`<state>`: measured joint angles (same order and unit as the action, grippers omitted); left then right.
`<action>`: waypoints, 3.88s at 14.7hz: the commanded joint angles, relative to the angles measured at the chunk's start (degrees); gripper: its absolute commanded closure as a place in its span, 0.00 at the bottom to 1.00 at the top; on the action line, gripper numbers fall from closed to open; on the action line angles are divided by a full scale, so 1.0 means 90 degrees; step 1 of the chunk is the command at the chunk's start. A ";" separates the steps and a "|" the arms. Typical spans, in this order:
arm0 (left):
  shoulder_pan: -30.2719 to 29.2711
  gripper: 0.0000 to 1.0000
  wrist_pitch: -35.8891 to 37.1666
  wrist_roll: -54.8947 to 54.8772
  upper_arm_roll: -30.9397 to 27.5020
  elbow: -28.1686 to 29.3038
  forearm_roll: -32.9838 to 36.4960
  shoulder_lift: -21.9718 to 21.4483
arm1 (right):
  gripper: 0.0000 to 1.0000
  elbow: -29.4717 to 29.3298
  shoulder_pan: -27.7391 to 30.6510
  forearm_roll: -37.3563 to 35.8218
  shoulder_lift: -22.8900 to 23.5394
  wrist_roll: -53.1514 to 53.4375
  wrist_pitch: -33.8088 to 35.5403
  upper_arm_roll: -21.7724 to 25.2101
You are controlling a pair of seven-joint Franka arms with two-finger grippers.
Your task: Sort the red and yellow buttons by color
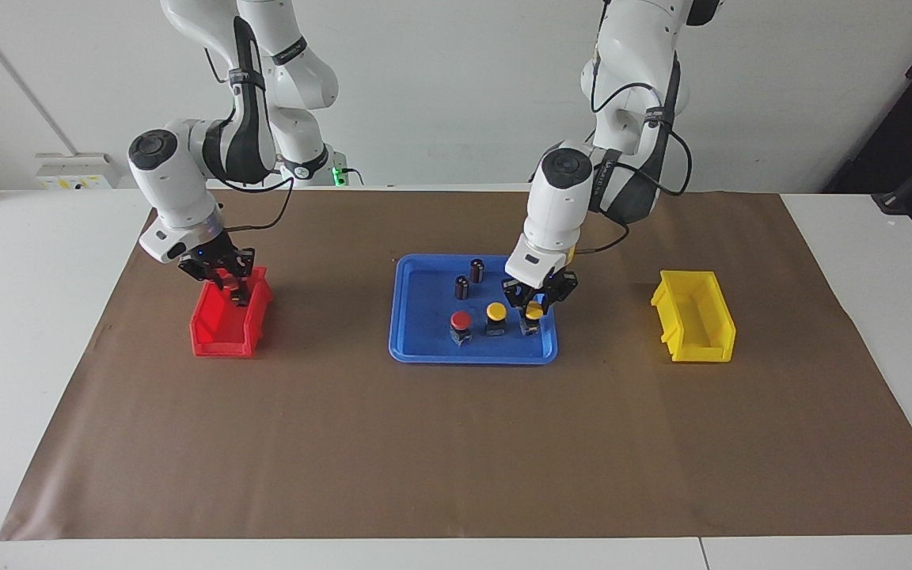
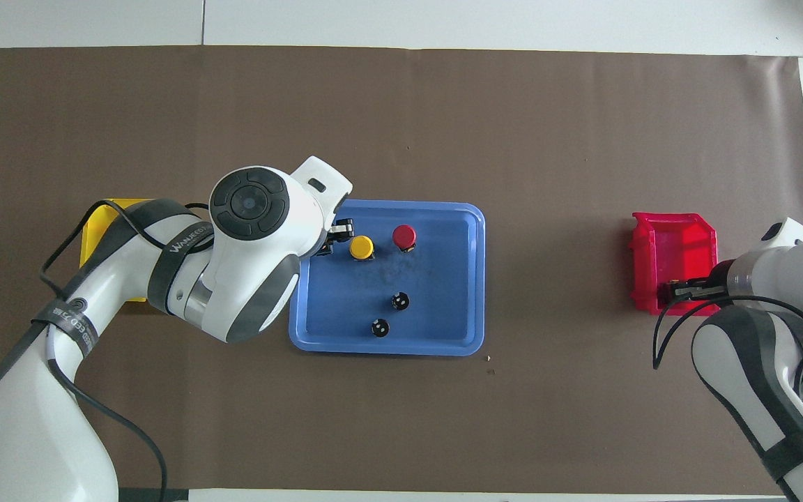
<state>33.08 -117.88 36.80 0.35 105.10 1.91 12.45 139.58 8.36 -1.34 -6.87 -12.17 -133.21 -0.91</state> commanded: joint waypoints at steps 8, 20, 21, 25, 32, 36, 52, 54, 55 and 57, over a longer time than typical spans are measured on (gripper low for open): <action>-0.3068 0.99 0.1566 -0.4204 -0.0059 -0.0040 0.0101 -0.1147 | 0.01 -0.2845 -0.0399 0.0041 0.0537 0.0567 0.2492 -0.0104; -0.3500 0.98 -0.0661 -0.4596 -0.0059 0.2735 0.0110 -0.1871 | 0.01 -0.6007 -0.4210 -0.0358 0.3438 0.5920 0.1834 -0.0192; -0.3500 0.98 -0.0836 -0.4596 -0.0059 0.2872 0.0110 -0.1871 | 0.02 -0.5977 -0.4230 -0.0465 0.3536 0.6009 0.1668 -0.0201; -0.3510 0.97 -0.1208 -0.4596 -0.0059 0.3039 0.0110 -0.1764 | 0.15 -0.5304 -0.4415 -0.0584 0.3575 0.6039 0.0993 -0.0201; -0.3510 0.34 -0.1045 -0.4567 -0.0069 0.2709 0.0110 -0.1656 | 0.25 -0.4611 -0.4494 -0.0584 0.3371 0.6010 0.0622 -0.0201; -0.3403 0.00 0.0905 -0.4577 -0.0010 0.0906 0.0169 -0.1773 | 0.29 -0.4435 -0.4504 -0.0584 0.3322 0.6020 0.0504 -0.0201; -0.0348 0.00 -0.0212 -0.0008 0.0058 -0.0291 0.0179 -0.0066 | 0.90 -0.4377 -0.1548 -0.0466 0.1497 0.1592 0.2867 -0.0153; 0.0189 0.00 -0.0524 0.0635 0.0049 -0.0291 0.0179 0.0304 | 0.90 -0.4026 -0.0757 -0.0331 0.1428 0.0653 0.2518 -0.0162; 0.0346 0.00 -0.0564 0.0735 0.0039 -0.0291 0.0179 0.0384 | 0.90 -0.3734 -0.0551 -0.0146 0.1321 0.0282 0.2100 -0.0153; 0.0581 0.00 -0.0633 0.0881 0.0048 -0.0407 0.0179 0.0666 | 0.90 -0.3012 -0.0364 -0.0076 0.1096 0.0102 0.1406 -0.0153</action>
<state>36.37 -122.82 42.64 1.78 103.09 2.21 16.31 104.93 3.90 -3.16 6.28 -9.66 -114.81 -1.10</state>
